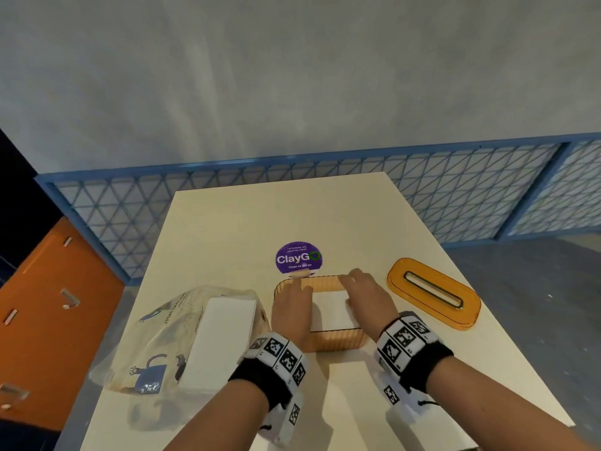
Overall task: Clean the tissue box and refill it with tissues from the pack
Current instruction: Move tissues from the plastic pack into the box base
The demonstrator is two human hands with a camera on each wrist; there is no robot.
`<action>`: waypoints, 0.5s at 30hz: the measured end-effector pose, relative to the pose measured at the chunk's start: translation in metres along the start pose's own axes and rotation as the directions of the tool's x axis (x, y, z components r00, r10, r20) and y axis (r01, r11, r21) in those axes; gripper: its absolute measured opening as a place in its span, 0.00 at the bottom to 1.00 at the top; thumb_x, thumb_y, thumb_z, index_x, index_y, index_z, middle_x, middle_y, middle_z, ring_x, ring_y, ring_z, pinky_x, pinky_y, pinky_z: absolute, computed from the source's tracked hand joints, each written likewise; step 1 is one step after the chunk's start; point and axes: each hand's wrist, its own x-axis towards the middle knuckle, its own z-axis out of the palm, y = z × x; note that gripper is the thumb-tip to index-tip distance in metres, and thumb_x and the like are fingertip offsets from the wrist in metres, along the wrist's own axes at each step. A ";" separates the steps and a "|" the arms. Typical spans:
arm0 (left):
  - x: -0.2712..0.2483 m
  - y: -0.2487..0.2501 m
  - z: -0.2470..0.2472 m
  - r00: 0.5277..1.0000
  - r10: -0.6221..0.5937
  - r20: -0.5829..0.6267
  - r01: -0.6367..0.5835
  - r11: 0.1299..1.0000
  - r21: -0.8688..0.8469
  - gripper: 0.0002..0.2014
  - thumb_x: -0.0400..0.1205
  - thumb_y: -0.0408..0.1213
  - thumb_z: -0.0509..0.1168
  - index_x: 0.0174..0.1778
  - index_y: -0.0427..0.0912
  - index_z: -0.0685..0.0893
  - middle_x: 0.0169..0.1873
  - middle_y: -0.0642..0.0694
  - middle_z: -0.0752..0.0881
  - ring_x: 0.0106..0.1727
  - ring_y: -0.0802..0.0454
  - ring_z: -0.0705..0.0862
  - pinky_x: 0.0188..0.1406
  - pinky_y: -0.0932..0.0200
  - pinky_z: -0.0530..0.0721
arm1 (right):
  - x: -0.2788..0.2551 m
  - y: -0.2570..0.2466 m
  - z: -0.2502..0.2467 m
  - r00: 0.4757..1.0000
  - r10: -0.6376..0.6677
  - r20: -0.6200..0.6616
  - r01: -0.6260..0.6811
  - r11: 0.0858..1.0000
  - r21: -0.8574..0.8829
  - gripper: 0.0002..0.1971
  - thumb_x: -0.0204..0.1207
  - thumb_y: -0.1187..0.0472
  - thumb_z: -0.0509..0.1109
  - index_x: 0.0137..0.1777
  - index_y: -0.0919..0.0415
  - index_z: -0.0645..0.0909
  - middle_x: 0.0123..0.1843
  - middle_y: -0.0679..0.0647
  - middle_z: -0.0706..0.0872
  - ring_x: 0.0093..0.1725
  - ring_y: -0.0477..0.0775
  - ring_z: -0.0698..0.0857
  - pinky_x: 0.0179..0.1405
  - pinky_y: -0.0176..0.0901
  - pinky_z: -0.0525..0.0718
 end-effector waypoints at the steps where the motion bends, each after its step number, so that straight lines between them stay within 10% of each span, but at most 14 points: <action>1: 0.004 0.000 0.000 0.997 0.058 0.053 -0.058 0.998 0.000 0.17 0.82 0.29 0.59 0.68 0.39 0.77 0.65 0.41 0.75 0.66 0.42 0.76 0.62 0.49 0.79 | 0.000 0.000 -0.001 0.998 -0.057 0.038 0.057 0.998 -0.003 0.23 0.79 0.69 0.60 0.74 0.56 0.69 0.73 0.57 0.72 0.71 0.58 0.72 0.61 0.48 0.78; 6: 0.015 0.005 -0.008 0.921 0.102 0.377 -0.159 0.979 0.124 0.20 0.84 0.31 0.55 0.73 0.43 0.75 0.67 0.40 0.77 0.68 0.43 0.78 0.70 0.50 0.75 | 0.006 -0.006 -0.008 0.900 -0.162 0.405 0.182 0.983 -0.012 0.22 0.83 0.60 0.58 0.76 0.47 0.69 0.71 0.61 0.74 0.70 0.63 0.74 0.67 0.52 0.75; 10: 0.018 0.002 -0.011 0.881 0.059 0.470 -0.095 0.994 0.053 0.26 0.87 0.34 0.52 0.82 0.51 0.57 0.76 0.39 0.69 0.75 0.41 0.72 0.73 0.52 0.73 | 0.020 -0.004 0.000 0.851 0.090 0.517 -0.084 0.996 -0.035 0.19 0.85 0.50 0.52 0.67 0.58 0.75 0.51 0.58 0.79 0.52 0.58 0.80 0.40 0.41 0.75; 13: 0.022 -0.002 -0.004 0.886 -0.008 0.464 0.037 0.998 -0.053 0.23 0.88 0.44 0.51 0.79 0.45 0.65 0.76 0.39 0.71 0.75 0.42 0.72 0.72 0.52 0.71 | 0.033 -0.002 0.015 0.827 0.170 0.536 -0.191 0.982 -0.017 0.25 0.83 0.43 0.52 0.67 0.57 0.78 0.49 0.57 0.81 0.46 0.55 0.79 0.39 0.40 0.73; 15: 0.025 -0.004 -0.002 0.874 -0.030 0.486 0.052 0.998 -0.032 0.23 0.88 0.48 0.50 0.78 0.44 0.68 0.75 0.40 0.72 0.74 0.43 0.73 0.71 0.55 0.72 | 0.036 -0.004 0.020 0.810 0.244 0.533 -0.292 0.956 0.007 0.26 0.80 0.39 0.54 0.50 0.62 0.80 0.36 0.54 0.78 0.42 0.55 0.78 0.44 0.42 0.75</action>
